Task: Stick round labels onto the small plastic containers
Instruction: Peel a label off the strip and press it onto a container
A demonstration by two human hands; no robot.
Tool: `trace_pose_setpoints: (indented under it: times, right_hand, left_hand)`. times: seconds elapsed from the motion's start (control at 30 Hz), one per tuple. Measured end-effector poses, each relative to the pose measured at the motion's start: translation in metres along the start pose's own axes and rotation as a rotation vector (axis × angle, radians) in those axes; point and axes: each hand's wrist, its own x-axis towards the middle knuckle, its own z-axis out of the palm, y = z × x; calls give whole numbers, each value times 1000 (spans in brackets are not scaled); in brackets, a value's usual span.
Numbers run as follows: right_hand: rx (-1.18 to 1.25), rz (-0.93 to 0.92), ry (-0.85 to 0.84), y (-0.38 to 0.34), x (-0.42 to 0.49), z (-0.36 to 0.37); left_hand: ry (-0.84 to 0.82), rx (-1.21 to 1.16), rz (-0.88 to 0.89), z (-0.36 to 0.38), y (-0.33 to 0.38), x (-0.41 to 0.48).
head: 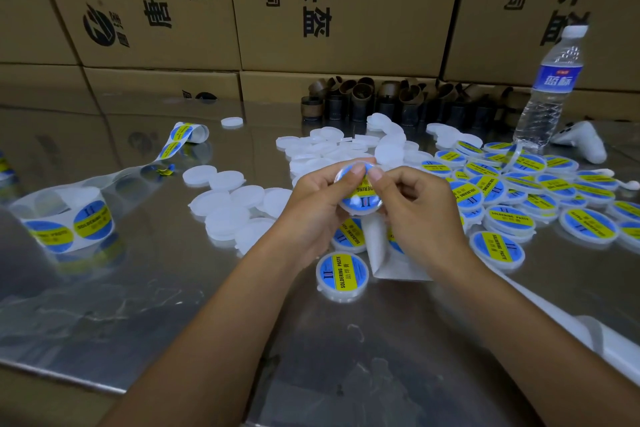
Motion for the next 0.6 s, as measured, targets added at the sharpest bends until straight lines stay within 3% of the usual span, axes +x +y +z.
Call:
trace_pose_setpoints:
  times: [0.1, 0.23, 0.6]
  right_hand:
    - [13, 0, 30, 0, -1, -2]
    - [22, 40, 4, 1, 0, -1]
    - [72, 58, 105, -2, 1, -3]
  left_hand:
    - [73, 112, 8, 0, -1, 0]
    - [108, 79, 15, 0, 0, 0]
    - [79, 192, 18, 2, -2, -2]
